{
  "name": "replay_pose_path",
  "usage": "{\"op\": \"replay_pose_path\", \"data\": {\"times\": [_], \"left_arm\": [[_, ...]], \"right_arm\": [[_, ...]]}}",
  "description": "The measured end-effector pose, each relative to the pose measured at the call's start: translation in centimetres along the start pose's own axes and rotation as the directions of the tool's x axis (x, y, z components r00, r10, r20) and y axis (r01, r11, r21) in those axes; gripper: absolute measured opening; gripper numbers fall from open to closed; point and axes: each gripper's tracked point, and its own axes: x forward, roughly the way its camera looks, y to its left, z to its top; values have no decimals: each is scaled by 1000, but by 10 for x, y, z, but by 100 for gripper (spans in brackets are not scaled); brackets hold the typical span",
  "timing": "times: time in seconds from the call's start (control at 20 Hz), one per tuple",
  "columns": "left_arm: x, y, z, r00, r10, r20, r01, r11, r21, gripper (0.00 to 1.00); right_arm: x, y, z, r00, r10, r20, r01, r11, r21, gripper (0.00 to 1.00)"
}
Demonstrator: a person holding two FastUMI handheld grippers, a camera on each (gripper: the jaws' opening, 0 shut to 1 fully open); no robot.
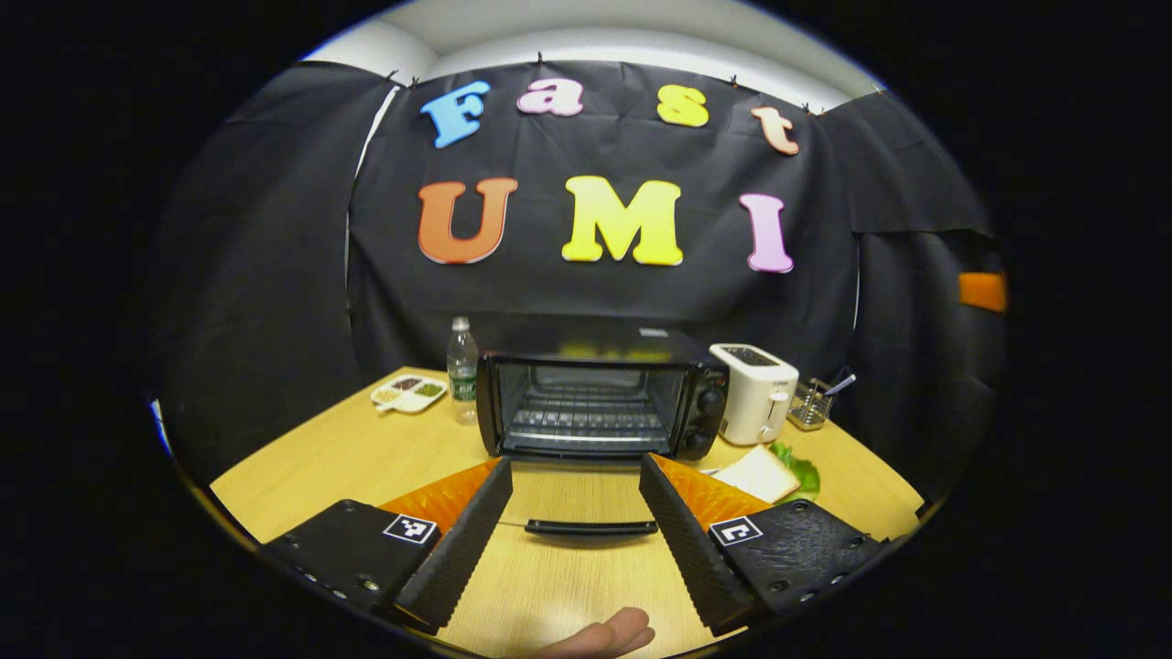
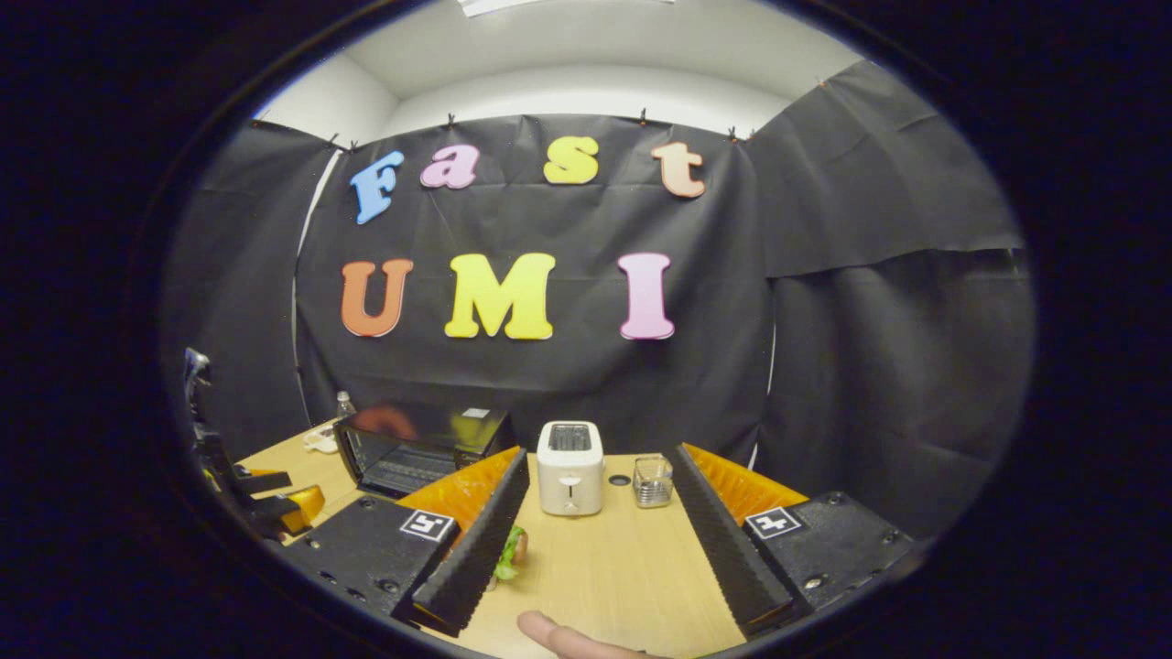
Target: Open the electric oven with the left hand, put the food in, and close the electric oven.
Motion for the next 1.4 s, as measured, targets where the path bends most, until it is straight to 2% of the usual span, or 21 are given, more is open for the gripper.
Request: {"op": "replay_pose_path", "data": {"times": [0.05, 0.1, 0.15, 0.2, 0.35, 0.4, 0.45, 0.55, 0.7, 0.85, 0.9, 0.95, 1.0, 1.05, 1.2, 1.25, 1.4], "left_arm": [[-8, -2, 22, 999, -6, 51, 6, 1000, 13, 93], [-15, -3, 45, 995, -11, 100, 9, 1000, 24, 92], [-22, -5, 65, 991, -15, 137, 11, 1000, 28, 92], [-31, -5, 78, 986, -16, 166, 12, 1000, 28, 92], [-50, 3, 108, 977, -1, 214, -3, 1000, 19, 93], [-54, 5, 117, 974, 3, 226, -8, 1000, 22, 93], [-58, 6, 122, 972, 0, 236, -8, 999, 33, 92], [-63, 13, 133, 966, 14, 256, -30, 998, 59, 92], [-67, 34, 148, 950, 92, 298, -113, 992, 53, 93], [-64, 35, 142, 951, 98, 292, -110, 994, 24, 93], [-63, 40, 144, 947, 111, 300, -126, 992, 29, 93], [-63, 43, 144, 944, 127, 305, -146, 988, 41, 93], [-63, 43, 144, 940, 135, 315, -161, 985, 57, 93], [-64, 42, 144, 938, 138, 316, -169, 983, 72, 93], [-63, 34, 139, 944, 131, 304, -165, 982, 91, 93], [-61, 34, 137, 945, 132, 298, -166, 982, 91, 93], [-61, 39, 134, 948, 153, 280, -181, 980, 77, 93]], "right_arm": [[13, 5, -6, 999, 24, -44, -24, 1000, 12, 100], [24, 7, -10, 996, 46, -73, -45, 999, 22, 91], [36, 12, -16, 992, 72, -108, -70, 997, 27, 90], [51, 18, -28, 982, 109, -155, -105, 994, 30, 100], [89, 31, -61, 936, 212, -280, -190, 976, 103, 100], [102, 33, -76, 914, 239, -328, -207, 970, 130, 91], [115, 37, -89, 889, 265, -373, -221, 963, 157, 100], [139, 45, -117, 831, 321, -454, -255, 946, 202, 100], [167, 54, -147, 758, 389, -524, -287, 920, 269, 99], [177, 76, -172, 649, 504, -570, -335, 862, 381, 98], [175, 80, -178, 610, 536, -583, -344, 843, 414, 84], [174, 88, -182, 565, 581, -586, -356, 812, 462, 96], [172, 94, -187, 521, 617, -591, -371, 786, 494, 96], [173, 95, -192, 497, 633, -593, -362, 773, 521, 83], [182, 96, -202, 455, 658, -600, -336, 751, 568, 80], [182, 99, -205, 433, 672, -601, -341, 739, 581, 92], [175, 110, -210, 342, 727, -595, -355, 686, 635, 92]]}}
